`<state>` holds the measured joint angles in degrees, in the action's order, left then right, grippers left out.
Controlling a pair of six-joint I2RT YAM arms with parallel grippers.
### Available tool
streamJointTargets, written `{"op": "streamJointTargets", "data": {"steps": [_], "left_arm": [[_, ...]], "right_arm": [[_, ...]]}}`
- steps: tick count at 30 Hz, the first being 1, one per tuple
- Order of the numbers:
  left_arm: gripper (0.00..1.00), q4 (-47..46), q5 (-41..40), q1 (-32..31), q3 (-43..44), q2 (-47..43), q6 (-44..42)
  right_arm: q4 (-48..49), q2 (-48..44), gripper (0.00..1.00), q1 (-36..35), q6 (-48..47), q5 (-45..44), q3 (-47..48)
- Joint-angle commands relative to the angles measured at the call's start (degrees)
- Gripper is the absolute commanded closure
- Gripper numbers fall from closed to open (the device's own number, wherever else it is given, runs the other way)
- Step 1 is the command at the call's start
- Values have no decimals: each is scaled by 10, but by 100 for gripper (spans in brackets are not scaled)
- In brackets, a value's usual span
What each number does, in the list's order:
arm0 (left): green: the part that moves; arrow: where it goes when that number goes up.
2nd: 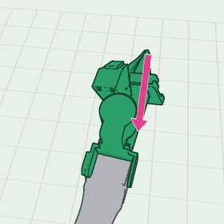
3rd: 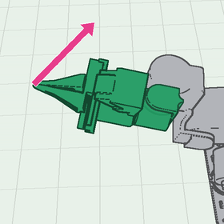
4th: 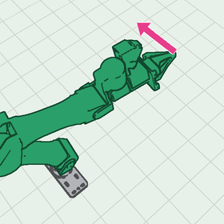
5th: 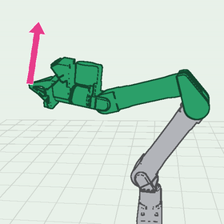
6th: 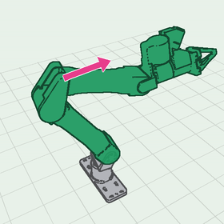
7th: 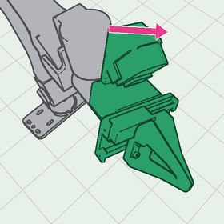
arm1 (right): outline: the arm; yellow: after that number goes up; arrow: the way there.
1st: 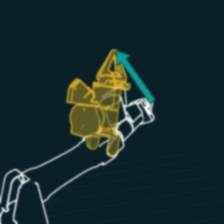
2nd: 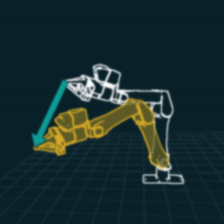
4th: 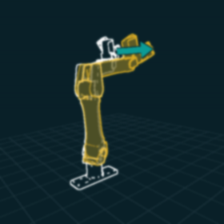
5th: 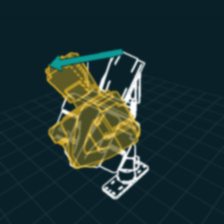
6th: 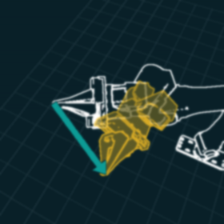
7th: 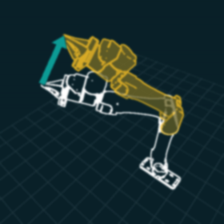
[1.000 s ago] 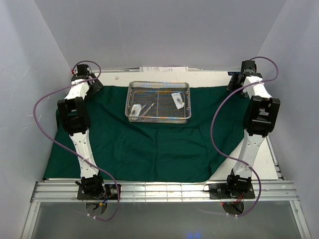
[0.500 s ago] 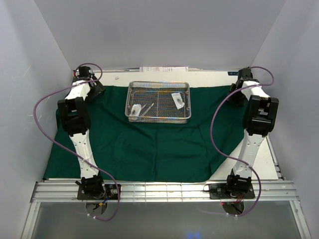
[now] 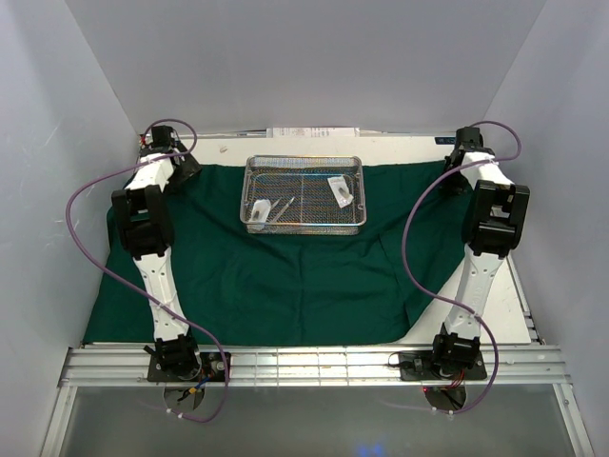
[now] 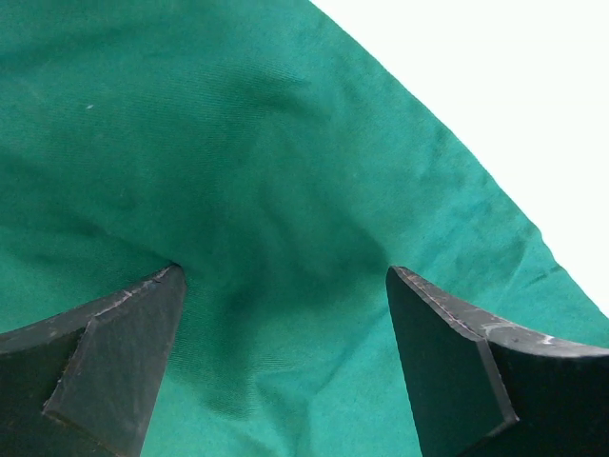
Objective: Open and lay out the surgical kit
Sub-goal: Smooth out the surgical kit at the center of the board.
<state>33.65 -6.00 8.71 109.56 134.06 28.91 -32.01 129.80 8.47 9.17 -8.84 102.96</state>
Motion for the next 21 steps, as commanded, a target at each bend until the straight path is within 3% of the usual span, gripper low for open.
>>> {"op": "streamJointTargets", "data": {"steps": [1, 5, 14, 19, 21], "left_arm": [[2, -1, 21, -9, -7, 42, 2], [2, -6, 22, -10, 6, 56, 1], [2, -7, 49, -16, 83, 118, 0], [2, -8, 58, -19, 86, 125, 19], [2, -7, 59, -18, 81, 120, 20]], "right_arm": [[5, 70, 76, 23, -29, -45, 1], [3, 82, 85, 37, -28, -24, 36], [-23, 124, 87, 53, -42, -21, 132], [-30, 141, 81, 61, -43, -12, 162], [-31, 139, 72, 61, -43, -8, 171]]}}
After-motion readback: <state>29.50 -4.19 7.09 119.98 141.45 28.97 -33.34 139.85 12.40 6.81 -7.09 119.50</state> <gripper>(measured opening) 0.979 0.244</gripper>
